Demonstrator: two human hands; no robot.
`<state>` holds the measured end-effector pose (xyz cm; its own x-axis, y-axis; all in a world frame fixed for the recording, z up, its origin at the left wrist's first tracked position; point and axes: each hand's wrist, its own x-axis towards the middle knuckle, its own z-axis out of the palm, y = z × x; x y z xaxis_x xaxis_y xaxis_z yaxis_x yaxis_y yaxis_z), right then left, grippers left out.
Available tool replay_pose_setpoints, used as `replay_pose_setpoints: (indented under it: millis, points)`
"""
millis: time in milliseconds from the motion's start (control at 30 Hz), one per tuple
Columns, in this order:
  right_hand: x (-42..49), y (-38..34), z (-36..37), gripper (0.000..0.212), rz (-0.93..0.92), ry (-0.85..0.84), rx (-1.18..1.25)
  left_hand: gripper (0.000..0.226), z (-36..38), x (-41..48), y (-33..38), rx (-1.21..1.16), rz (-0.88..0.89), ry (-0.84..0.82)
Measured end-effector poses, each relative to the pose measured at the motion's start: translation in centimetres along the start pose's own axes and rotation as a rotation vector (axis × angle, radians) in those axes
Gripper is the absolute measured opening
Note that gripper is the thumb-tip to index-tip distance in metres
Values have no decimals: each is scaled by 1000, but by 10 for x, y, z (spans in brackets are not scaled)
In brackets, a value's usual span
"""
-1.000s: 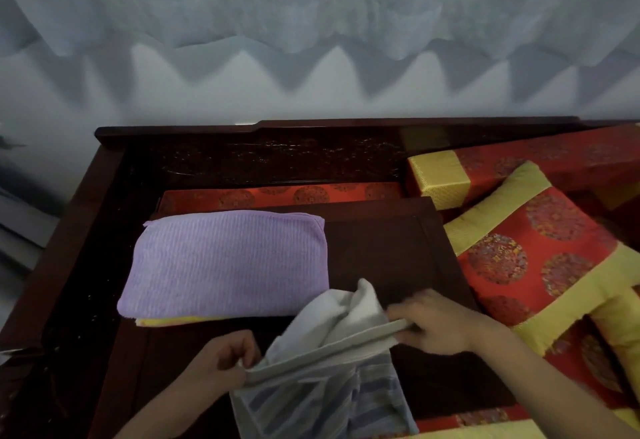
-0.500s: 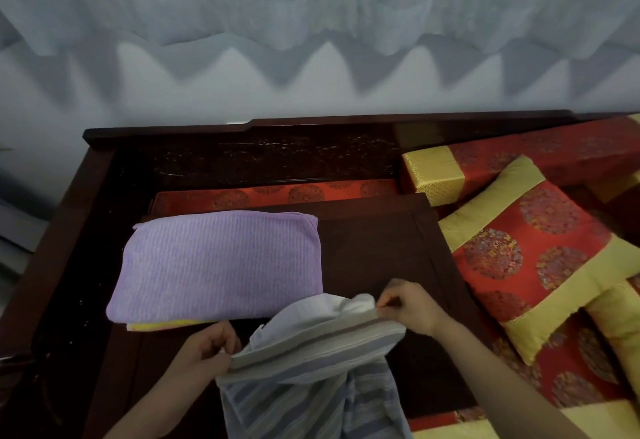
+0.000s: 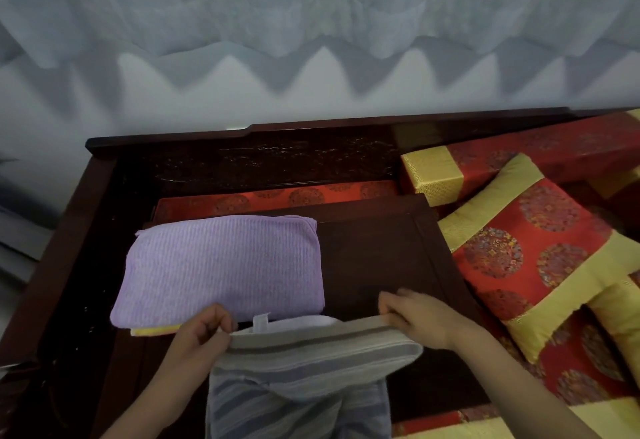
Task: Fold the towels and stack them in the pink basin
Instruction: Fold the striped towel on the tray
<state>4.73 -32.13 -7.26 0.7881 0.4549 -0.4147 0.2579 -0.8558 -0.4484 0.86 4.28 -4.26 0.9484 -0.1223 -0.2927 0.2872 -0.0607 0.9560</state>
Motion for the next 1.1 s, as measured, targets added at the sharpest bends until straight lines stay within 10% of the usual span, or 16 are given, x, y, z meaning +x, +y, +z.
replay_pose_setpoints:
  millis: [100, 267, 533, 733, 1100]
  points:
    - [-36, -12, -14, 9, -133, 151, 190, 14, 3, -1, -4, -14, -21, 12]
    - [-57, -30, 1, 10, -1, -333, 930, 14, 8, -3, -7, -25, -57, 65]
    - [-6, 10, 72, 25, 123, 192, 453, 26, 5, 2, -31, 66, -82, 153]
    - [7, -2, 98, 5, 106, 175, 293, 20, 7, 7, -31, 38, -119, 251]
    - [-38, -19, 15, 15, 90, 366, 590, 25, 8, 4, 46, 77, -47, 155]
